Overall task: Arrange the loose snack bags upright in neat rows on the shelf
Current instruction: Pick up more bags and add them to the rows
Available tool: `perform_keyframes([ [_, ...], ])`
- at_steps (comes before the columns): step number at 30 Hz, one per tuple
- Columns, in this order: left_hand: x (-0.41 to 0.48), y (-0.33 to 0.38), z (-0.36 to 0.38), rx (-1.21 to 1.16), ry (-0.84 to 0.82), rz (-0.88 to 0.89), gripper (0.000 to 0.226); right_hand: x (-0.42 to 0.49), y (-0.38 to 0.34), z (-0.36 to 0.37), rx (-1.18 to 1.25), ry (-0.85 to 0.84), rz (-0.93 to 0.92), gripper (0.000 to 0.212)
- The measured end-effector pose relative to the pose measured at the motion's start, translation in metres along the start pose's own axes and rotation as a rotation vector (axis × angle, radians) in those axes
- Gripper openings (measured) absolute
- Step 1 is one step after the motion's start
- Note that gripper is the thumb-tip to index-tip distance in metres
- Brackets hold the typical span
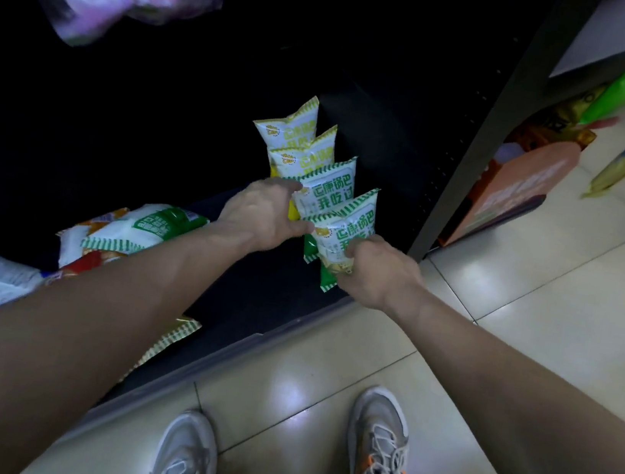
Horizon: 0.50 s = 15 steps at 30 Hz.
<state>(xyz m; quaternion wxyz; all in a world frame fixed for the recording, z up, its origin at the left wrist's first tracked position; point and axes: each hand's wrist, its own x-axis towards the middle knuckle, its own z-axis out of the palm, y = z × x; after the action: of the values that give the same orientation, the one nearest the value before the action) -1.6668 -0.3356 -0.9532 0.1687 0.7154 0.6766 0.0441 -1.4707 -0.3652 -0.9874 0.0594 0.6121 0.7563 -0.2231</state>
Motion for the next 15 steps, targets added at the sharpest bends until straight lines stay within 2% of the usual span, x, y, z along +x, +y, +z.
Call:
perform_keyframes([
  [6, -0.083, -0.042, -0.069, 0.196, -0.056, -0.120, 0.084, -0.026, -0.070, -0.064, -0.104, 0.056, -0.161, 0.051],
  [9, -0.143, -0.072, -0.100, 0.188, -0.077, -0.181, 0.082, -0.046, -0.108, -0.092, -0.156, 0.056, -0.241, 0.046],
  [11, -0.184, -0.094, -0.118, 0.195, -0.075, -0.228, 0.080, -0.057, -0.134, -0.104, -0.214, 0.046, -0.294, 0.049],
  [15, -0.241, -0.136, -0.133, 0.217, -0.099, -0.322, 0.077, -0.067, -0.182, -0.099, -0.300, 0.029, -0.375, 0.052],
])
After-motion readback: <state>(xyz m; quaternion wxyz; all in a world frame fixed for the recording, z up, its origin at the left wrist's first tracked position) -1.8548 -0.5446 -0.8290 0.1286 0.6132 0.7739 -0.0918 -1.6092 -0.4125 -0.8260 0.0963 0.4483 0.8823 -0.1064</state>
